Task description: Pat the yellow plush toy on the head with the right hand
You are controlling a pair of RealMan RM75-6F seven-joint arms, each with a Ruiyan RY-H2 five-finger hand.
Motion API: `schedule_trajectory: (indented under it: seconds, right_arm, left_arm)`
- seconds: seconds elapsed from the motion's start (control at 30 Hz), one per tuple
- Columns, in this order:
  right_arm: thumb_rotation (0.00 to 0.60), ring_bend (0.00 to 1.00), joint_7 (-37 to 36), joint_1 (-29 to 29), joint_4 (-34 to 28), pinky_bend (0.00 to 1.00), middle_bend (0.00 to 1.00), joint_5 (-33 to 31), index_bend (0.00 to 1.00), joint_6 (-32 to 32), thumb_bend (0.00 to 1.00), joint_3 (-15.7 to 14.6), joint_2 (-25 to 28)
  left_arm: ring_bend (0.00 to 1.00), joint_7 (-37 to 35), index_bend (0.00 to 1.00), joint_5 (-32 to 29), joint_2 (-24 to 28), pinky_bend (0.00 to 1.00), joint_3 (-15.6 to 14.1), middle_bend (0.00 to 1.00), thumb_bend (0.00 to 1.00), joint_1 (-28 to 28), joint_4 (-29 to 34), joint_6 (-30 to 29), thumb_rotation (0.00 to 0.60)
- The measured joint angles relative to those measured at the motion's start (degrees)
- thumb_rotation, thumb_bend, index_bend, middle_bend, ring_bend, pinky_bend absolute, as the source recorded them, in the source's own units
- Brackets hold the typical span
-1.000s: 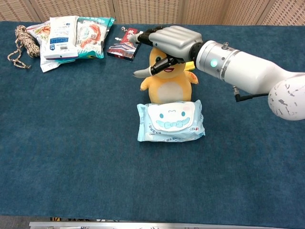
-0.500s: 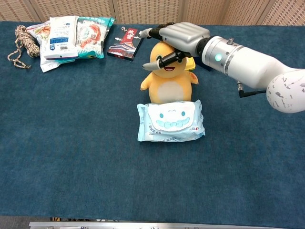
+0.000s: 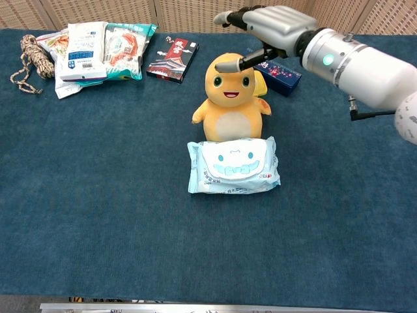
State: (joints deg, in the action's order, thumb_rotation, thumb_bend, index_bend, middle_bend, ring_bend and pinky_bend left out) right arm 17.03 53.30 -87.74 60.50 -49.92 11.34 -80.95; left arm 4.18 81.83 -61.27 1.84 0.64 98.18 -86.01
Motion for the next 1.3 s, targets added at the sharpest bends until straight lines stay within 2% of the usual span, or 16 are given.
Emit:
schedule_trajectory:
  seconds: [0.17,0.43,0.57,0.8,1.03,1.3]
  right_arm:
    - [0.244,0.00,-0.2,-5.1,-5.9,0.00,0.13,3.3,0.10,-6.2,0.00,-1.6,6.4]
    - [0.266,0.00,-1.3,-15.5,-12.3,0.00,0.13,10.5,0.10,-17.1,0.00,-6.1,16.1]
    - [0.354,0.00,-1.5,-20.3,-13.5,0.00,0.13,13.6,0.10,-21.7,0.00,-8.7,19.3]
    - [0.391,0.00,-1.9,-28.8,-14.2,0.00,0.13,17.3,0.10,-29.8,0.00,-12.3,21.6]
    - [0.393,0.00,-4.0,-37.9,-13.0,0.00,0.13,21.7,0.10,-38.5,0.00,-15.3,21.4]
    - [0.394,0.00,-6.5,-42.1,-11.8,0.00,0.13,23.2,0.10,-40.7,0.00,-15.0,21.2]
  left_arm:
    - [0.00,-0.1,0.00,0.1,-0.2,0.00,0.3,0.00,0.16,0.3,-0.4,0.0,0.600]
    - [0.00,0.9,0.00,0.2,-0.2,0.00,0.8,0.00,0.16,1.0,0.1,0.4,0.600]
    - [0.00,1.7,0.00,0.3,-0.2,0.00,1.0,0.00,0.16,1.5,0.7,0.6,0.600]
    - [0.00,2.3,0.00,0.9,-0.1,0.00,1.5,0.00,0.16,1.9,1.6,0.0,0.600]
    - [0.00,3.2,0.00,1.7,0.0,0.00,1.6,0.00,0.16,2.1,2.7,-0.6,0.600]
    - [0.00,4.5,0.00,2.0,-0.1,0.00,1.3,0.00,0.16,2.6,3.3,0.1,0.600]
